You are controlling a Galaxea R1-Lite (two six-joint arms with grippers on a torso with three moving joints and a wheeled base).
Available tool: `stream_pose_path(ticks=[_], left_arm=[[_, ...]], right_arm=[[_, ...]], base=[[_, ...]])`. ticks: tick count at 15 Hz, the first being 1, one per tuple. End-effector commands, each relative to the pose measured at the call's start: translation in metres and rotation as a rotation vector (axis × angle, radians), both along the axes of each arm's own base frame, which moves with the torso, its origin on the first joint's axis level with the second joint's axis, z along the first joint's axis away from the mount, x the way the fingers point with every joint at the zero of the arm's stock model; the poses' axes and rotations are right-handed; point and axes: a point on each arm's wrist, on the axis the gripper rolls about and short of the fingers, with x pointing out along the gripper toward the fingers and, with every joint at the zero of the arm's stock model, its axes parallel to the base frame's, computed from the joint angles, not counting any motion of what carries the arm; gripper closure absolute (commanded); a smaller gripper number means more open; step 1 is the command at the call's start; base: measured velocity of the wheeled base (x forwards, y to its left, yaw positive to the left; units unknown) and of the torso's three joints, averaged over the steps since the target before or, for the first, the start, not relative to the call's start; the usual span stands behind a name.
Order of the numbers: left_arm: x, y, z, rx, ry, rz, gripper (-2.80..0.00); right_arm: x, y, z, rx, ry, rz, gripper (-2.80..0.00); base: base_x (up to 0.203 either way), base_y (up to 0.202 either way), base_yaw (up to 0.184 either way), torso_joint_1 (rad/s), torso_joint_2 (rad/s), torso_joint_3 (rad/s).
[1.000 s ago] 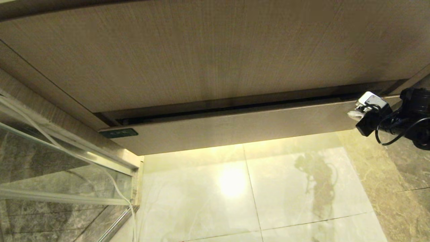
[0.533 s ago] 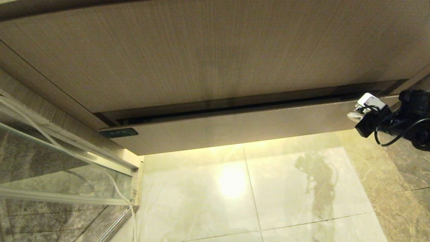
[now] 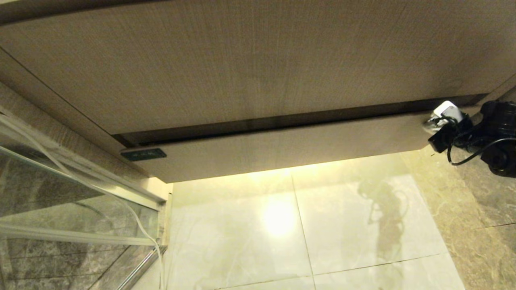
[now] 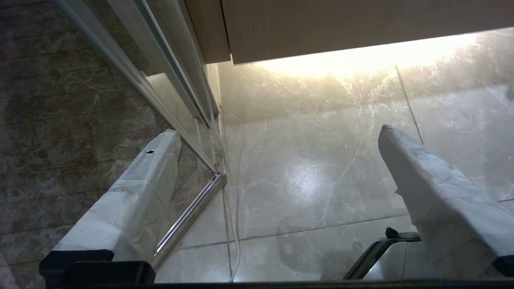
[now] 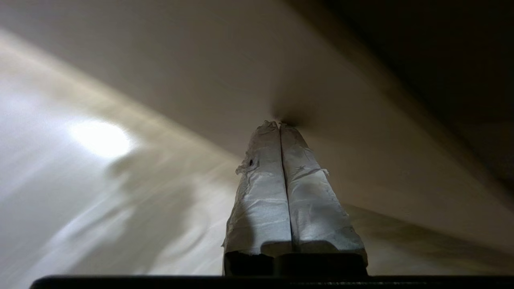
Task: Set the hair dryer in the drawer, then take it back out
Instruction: Close the drawer
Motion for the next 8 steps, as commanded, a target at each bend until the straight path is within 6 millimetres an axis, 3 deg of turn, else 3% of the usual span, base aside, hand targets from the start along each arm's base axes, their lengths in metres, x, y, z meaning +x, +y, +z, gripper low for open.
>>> stream_pose_path(ticks=[1,8], left_arm=[[0.0000,0.0000,0.0001,0.000,-0.001,0.000,-2.80],[0.0000,0.0000,-0.0001,0.000,0.001,0.000,-2.80]], right_arm=[[0.0126,-0.0024,0.0269,-0.048,-0.219,-0.014,0.00],[0.0090,-0.0013,0.0219,-0.016,-0.141,-0.037,0.00]], base=[[0.000,0.000,0.000,0.000,0.00,0.000],[0.000,0.000,0.000,0.000,0.00,0.000]])
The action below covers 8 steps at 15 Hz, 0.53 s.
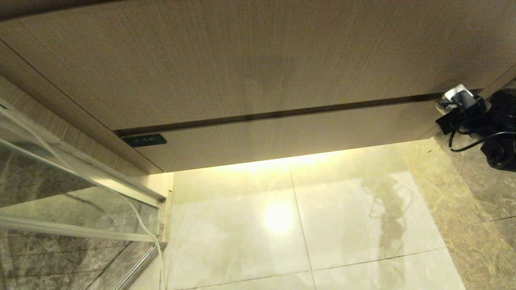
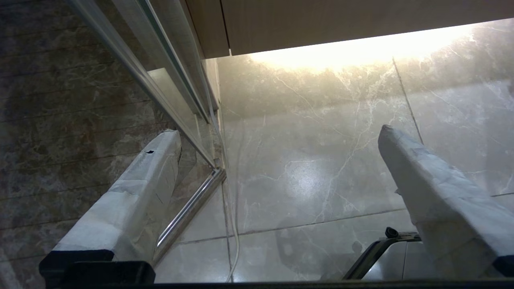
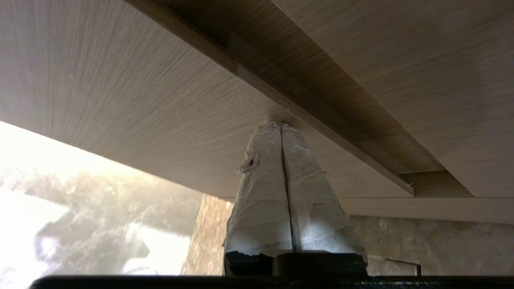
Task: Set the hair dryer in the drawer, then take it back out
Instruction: Close the drawer
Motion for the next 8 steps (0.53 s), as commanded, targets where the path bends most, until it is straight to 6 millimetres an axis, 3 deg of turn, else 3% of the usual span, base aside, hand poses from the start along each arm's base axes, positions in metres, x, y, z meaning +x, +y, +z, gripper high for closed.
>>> stream_pose_path(ticks=[1,3,6,8], left_arm=[[0.000,0.000,0.000,0.000,0.000,0.000,-2.80],[0.000,0.000,0.000,0.000,0.000,0.000,-2.80],[0.000,0.000,0.000,0.000,0.000,0.000,-2.80],[0.000,0.000,0.000,0.000,0.000,0.000,-2.80]], right_arm=[[-0.004,0.001,0.005,-0.005,0.004,0.006,0.00],[-0.011,0.003,0.001,0.002,0.092,-0.009,0.00],[-0.042,0.013,-0.032,0.091,0.538,-0.021,0.00],[-0.051,0.016,-0.034,0.086,0.603,-0.041,0.00]], base=[[0.000,0.000,0.000,0.000,0.00,0.000],[0.000,0.000,0.000,0.000,0.00,0.000],[0.000,0.000,0.000,0.000,0.00,0.000],[0.000,0.000,0.000,0.000,0.00,0.000]])
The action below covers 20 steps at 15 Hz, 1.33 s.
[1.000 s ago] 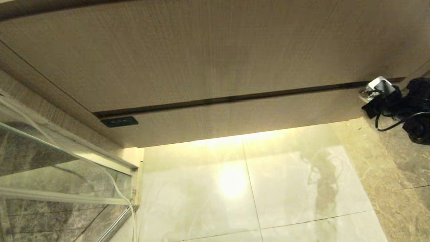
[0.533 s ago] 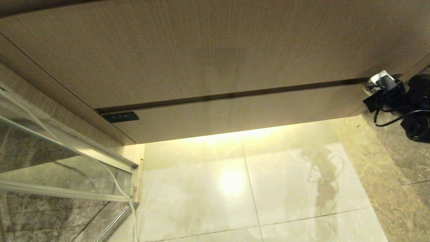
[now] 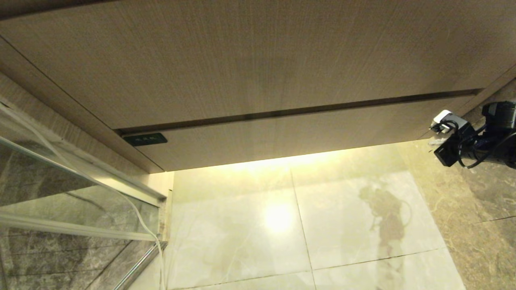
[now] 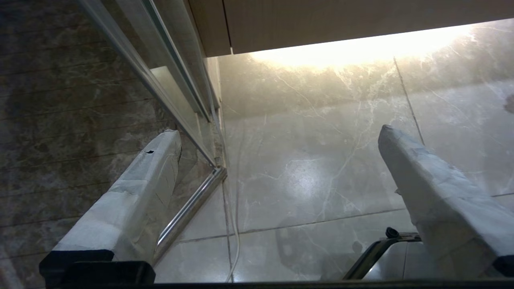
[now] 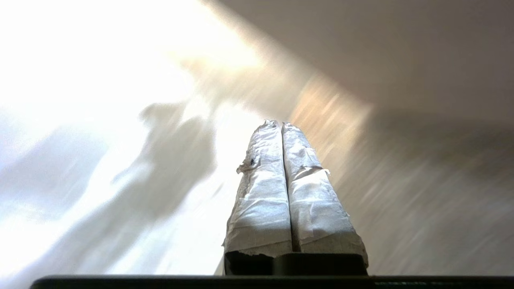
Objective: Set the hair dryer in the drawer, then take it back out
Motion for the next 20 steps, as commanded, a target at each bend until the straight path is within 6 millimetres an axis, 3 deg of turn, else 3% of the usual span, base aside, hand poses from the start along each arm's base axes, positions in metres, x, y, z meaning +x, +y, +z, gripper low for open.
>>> stream_pose_path(ticks=[1,4,6,17,20], left_arm=[[0.000,0.000,0.000,0.000,0.000,0.000,-2.80],[0.000,0.000,0.000,0.000,-0.001,0.000,-2.80],[0.000,0.000,0.000,0.000,-0.001,0.000,-2.80],[0.000,0.000,0.000,0.000,-0.001,0.000,-2.80],[0.000,0.000,0.000,0.000,-0.001,0.000,-2.80]], right_arm=[[-0.021,0.007,0.003,0.020,0.137,-0.016,0.00],[-0.082,0.026,-0.017,0.132,0.685,-0.049,0.00],[-0.101,0.031,-0.015,0.128,0.790,-0.063,0.00],[-0.104,0.037,-0.012,0.152,0.738,-0.095,0.00],[-0.153,0.061,0.022,0.219,0.495,-0.170,0.00]], base=[[0.000,0.000,0.000,0.000,0.00,0.000],[0.000,0.000,0.000,0.000,0.00,0.000],[0.000,0.000,0.000,0.000,0.00,0.000],[0.000,0.000,0.000,0.000,0.00,0.000],[0.000,0.000,0.000,0.000,0.00,0.000]])
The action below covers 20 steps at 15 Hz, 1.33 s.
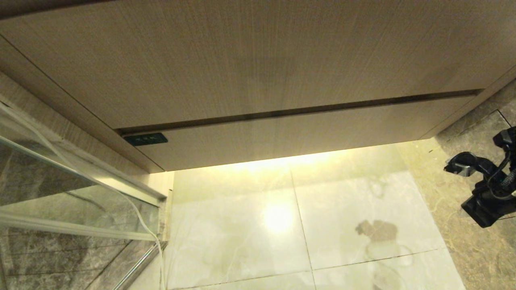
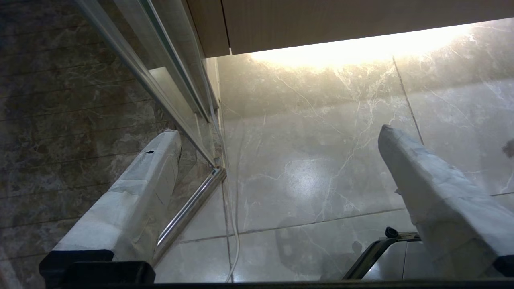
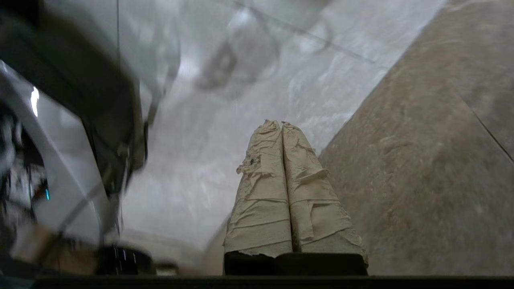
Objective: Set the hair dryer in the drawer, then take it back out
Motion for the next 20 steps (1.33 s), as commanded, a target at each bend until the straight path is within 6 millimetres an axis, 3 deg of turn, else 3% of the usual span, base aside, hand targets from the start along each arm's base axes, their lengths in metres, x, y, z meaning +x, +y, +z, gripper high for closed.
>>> stream_pose_path(ticks=[1,2,13,14,16,18,20], left_arm=[[0.000,0.000,0.000,0.000,0.000,0.000,-2.80],[0.000,0.000,0.000,0.000,0.000,0.000,-2.80],[0.000,0.000,0.000,0.000,0.002,0.000,-2.80],[0.000,0.000,0.000,0.000,0.002,0.000,-2.80],[0.000,0.000,0.000,0.000,0.002,0.000,-2.80],[0.000,0.000,0.000,0.000,0.002,0.000,-2.80],[0.000,0.000,0.000,0.000,0.002,0.000,-2.80]], right_arm=[[-0.042,0.018,0.028,0.005,-0.180,-0.047,0.00],[-0.050,0.023,0.029,0.032,-0.231,-0.079,0.00],[-0.057,0.030,0.028,0.060,-0.263,-0.101,0.00],[-0.072,0.037,0.022,0.081,-0.266,-0.112,0.00],[-0.122,0.054,0.019,0.114,-0.350,-0.127,0.00],[-0.194,0.068,0.014,0.152,-0.569,-0.126,0.00],[-0.251,0.075,-0.012,0.208,-0.788,-0.116,0.00]], base=[[0.000,0.000,0.000,0.000,0.00,0.000],[0.000,0.000,0.000,0.000,0.00,0.000],[0.000,0.000,0.000,0.000,0.00,0.000],[0.000,0.000,0.000,0.000,0.00,0.000],[0.000,0.000,0.000,0.000,0.00,0.000],[0.000,0.000,0.000,0.000,0.00,0.000],[0.000,0.000,0.000,0.000,0.00,0.000]])
